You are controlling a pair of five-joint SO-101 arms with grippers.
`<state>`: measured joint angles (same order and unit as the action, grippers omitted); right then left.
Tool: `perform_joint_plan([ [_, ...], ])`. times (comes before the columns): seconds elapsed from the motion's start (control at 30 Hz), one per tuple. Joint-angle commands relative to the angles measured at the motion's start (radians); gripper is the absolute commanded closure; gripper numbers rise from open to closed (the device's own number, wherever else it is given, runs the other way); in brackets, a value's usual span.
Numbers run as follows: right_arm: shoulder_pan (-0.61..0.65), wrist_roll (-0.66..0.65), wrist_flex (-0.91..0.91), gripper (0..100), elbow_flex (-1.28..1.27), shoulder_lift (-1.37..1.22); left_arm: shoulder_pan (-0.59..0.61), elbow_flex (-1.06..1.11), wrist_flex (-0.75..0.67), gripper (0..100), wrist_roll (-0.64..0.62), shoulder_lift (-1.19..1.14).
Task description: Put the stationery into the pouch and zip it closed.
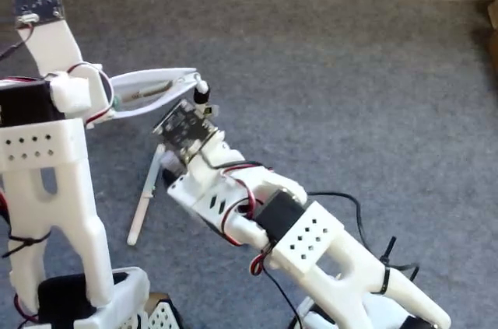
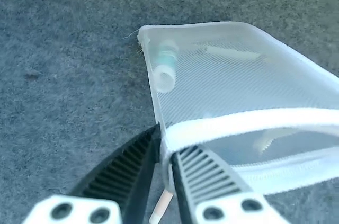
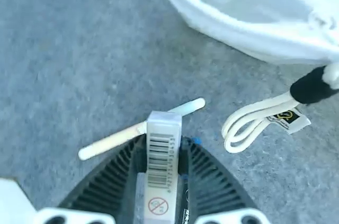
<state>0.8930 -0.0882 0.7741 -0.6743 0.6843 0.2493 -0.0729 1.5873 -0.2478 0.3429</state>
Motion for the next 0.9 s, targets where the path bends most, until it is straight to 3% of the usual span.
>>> perform_joint_plan([
  [0.0,-0.05,0.075,-0.062,99.4,0.012,0.044,-0.065,-0.005,0.011,99,-0.002,0.111],
  [0.3,-0.096,0.216,-0.105,99.4,0.012,0.053,-0.093,0.025,0.003,99,-0.002,0.094],
  [0.5,-0.096,0.258,-0.12,99.4,0.005,0.196,-0.091,0.027,0.003,99,-0.002,0.091],
  [0.87,-0.091,0.265,-0.654,99.4,-0.196,0.305,-0.088,0.03,0.003,99,-0.002,0.091],
])
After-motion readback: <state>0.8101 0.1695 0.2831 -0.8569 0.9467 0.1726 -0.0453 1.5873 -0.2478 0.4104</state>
